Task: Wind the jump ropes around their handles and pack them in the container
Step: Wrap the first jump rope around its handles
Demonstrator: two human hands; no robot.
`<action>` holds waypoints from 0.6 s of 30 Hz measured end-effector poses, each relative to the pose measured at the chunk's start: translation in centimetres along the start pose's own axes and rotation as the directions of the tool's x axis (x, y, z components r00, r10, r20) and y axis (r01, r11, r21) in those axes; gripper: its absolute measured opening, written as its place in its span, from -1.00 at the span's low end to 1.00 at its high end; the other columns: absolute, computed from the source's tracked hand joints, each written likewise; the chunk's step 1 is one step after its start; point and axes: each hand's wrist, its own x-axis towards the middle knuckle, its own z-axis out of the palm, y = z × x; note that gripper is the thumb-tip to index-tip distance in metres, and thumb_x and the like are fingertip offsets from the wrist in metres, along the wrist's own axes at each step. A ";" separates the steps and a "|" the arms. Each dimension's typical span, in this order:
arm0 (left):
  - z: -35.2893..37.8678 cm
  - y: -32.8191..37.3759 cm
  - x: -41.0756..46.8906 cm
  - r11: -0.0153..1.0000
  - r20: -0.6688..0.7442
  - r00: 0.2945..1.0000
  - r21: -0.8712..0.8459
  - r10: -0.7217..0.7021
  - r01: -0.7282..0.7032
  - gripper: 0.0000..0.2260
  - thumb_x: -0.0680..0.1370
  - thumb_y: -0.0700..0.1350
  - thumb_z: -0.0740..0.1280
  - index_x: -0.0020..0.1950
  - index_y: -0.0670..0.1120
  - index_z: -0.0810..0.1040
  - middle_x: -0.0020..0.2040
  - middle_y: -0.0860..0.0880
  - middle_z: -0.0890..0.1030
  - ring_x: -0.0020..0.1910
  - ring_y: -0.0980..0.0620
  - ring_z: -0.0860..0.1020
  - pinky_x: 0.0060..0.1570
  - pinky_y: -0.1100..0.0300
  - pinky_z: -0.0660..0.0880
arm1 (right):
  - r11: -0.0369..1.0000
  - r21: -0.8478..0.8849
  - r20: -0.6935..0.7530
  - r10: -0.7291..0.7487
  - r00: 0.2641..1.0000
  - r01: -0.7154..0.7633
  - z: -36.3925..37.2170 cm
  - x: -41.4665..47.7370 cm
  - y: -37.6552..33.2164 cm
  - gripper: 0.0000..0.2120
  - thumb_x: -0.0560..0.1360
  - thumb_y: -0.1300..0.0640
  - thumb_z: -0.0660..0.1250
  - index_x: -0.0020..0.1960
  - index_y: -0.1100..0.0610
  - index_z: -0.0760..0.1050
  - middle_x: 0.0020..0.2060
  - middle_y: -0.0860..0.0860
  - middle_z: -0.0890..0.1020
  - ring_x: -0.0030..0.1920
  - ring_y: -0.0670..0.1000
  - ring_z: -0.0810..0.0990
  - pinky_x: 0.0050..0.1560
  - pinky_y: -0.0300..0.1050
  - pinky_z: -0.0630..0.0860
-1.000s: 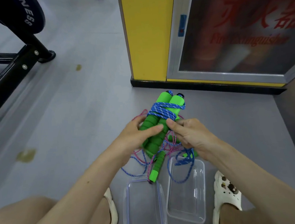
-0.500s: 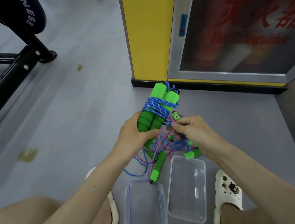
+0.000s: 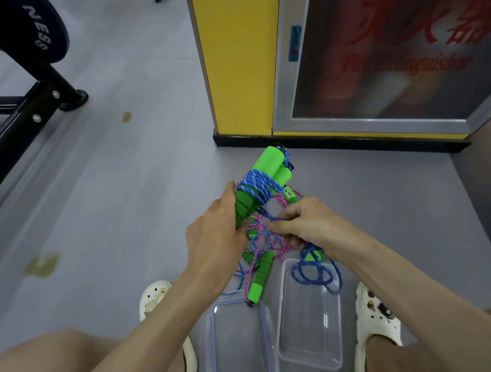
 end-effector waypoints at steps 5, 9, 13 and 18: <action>0.0 0.0 -0.3 0.991 -0.012 0.998 0.113 0.066 -0.064 -0.38 0.58 0.03 0.26 0.55 0.08 0.02 0.17 -0.01 0.50 0.10 -0.08 0.53 -0.23 0.14 0.30 | 1.000 0.026 0.005 0.011 1.000 -0.011 -0.3 -0.3 -0.2 -0.82 0.54 0.12 0.33 -0.19 0.18 0.59 -0.59 -0.02 0.50 -0.61 -0.11 0.35 -0.50 -0.27 0.35; -0.3 0.3 -0.5 0.976 -0.063 0.991 0.192 0.114 -0.100 -0.36 0.54 -0.05 0.32 0.55 0.05 0.10 0.04 -0.02 0.52 -0.03 -0.08 0.56 -0.35 0.16 0.25 | 0.999 0.030 0.016 0.027 0.999 -0.028 -0.3 -0.5 -0.3 -0.80 0.52 0.10 0.36 -0.09 0.25 0.59 -0.63 -0.01 0.45 -0.64 -0.08 0.20 -0.60 -0.29 0.13; -0.1 0.5 -0.5 0.945 -0.092 0.970 0.263 0.226 -0.196 -0.29 0.14 -0.30 0.57 0.29 -0.14 0.54 -0.31 -0.09 0.54 -0.46 -0.11 0.49 -0.50 0.31 0.04 | 0.998 0.042 0.009 0.037 0.999 -0.037 -0.4 -0.6 -0.5 -0.83 0.53 0.12 0.34 -0.09 0.22 0.60 -0.67 -0.02 0.40 -0.66 -0.09 0.17 -0.62 -0.31 0.11; 0.0 0.6 -0.6 0.918 -0.148 0.948 0.328 0.282 -0.222 -0.28 0.09 -0.35 0.54 0.26 -0.17 0.57 -0.32 -0.10 0.53 -0.44 -0.10 0.47 -0.48 0.21 0.16 | 0.980 0.184 0.051 0.067 0.996 -0.075 -0.1 -0.3 -0.5 -0.74 0.59 0.19 0.23 -0.21 0.23 0.58 -0.53 0.04 0.49 -0.58 -0.09 0.37 -0.57 -0.31 0.27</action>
